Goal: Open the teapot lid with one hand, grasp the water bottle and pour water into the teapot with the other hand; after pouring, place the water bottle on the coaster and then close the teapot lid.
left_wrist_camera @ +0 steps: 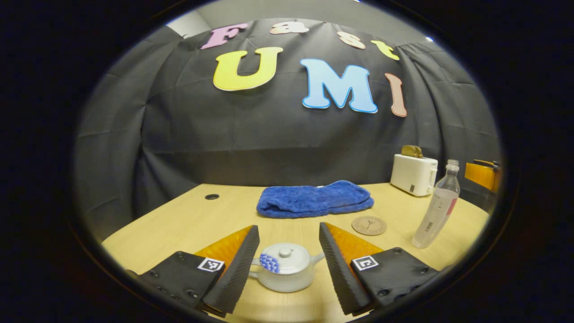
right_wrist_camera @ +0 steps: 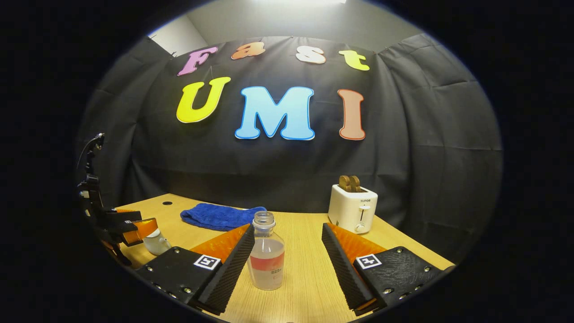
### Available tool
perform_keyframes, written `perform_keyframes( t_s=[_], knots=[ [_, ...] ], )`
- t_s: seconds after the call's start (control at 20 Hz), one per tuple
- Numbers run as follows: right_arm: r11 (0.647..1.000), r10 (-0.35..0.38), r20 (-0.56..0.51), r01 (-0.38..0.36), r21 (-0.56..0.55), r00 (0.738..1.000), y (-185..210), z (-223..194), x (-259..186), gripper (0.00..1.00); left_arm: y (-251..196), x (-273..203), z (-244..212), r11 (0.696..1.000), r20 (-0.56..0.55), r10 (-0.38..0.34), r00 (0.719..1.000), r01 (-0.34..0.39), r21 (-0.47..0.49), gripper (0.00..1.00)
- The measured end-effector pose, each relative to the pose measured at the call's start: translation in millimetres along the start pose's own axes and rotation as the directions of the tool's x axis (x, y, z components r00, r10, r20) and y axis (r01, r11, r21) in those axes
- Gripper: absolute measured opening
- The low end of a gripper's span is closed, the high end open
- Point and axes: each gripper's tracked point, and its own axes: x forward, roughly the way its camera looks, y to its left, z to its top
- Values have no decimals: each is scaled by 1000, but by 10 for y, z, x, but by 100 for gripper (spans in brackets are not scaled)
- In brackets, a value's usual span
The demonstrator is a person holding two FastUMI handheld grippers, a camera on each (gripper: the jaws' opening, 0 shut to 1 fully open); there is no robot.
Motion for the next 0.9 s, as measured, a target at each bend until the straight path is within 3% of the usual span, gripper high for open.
perform_keyframes(
  t_s=[0.3, 0.4, 0.45, 0.6, 0.65, 0.8, 0.85, 0.9],
  knots=[
    [1000, -17, -19, 17, 20, 1000, -90, -87, 44, 94, 16, 104, -151, 1000, -25, 11, 1000, -11, 8, 73],
    [999, -23, -25, 24, 24, 999, -122, -120, 64, 94, -21, 94, -193, 1000, -31, -4, 1000, 4, 12, 72],
    [999, -26, -31, 26, 27, 999, -135, -135, 74, 94, -1, 148, -233, 1000, -28, 8, 1000, -7, 29, 59],
    [999, -32, -44, 34, 37, 998, -173, -196, 99, 94, 51, 91, -345, 997, 12, 53, 999, -54, 60, 43],
    [999, -34, -47, 36, 38, 998, -184, -209, 113, 94, 55, 122, -203, 996, 13, 61, 998, -61, 58, 25],
    [999, -37, -53, 39, 36, 998, -191, -229, 141, 94, 54, 255, -283, 996, 17, 63, 998, -64, 60, 25],
    [999, -34, -53, 36, 36, 998, -182, -226, 148, 94, 45, 178, -198, 997, 18, 64, 998, -65, 50, 14],
    [999, -34, -54, 36, 35, 998, -179, -239, 161, 94, 43, 178, -205, 996, 17, 61, 998, -62, 58, 14]
  ],
)
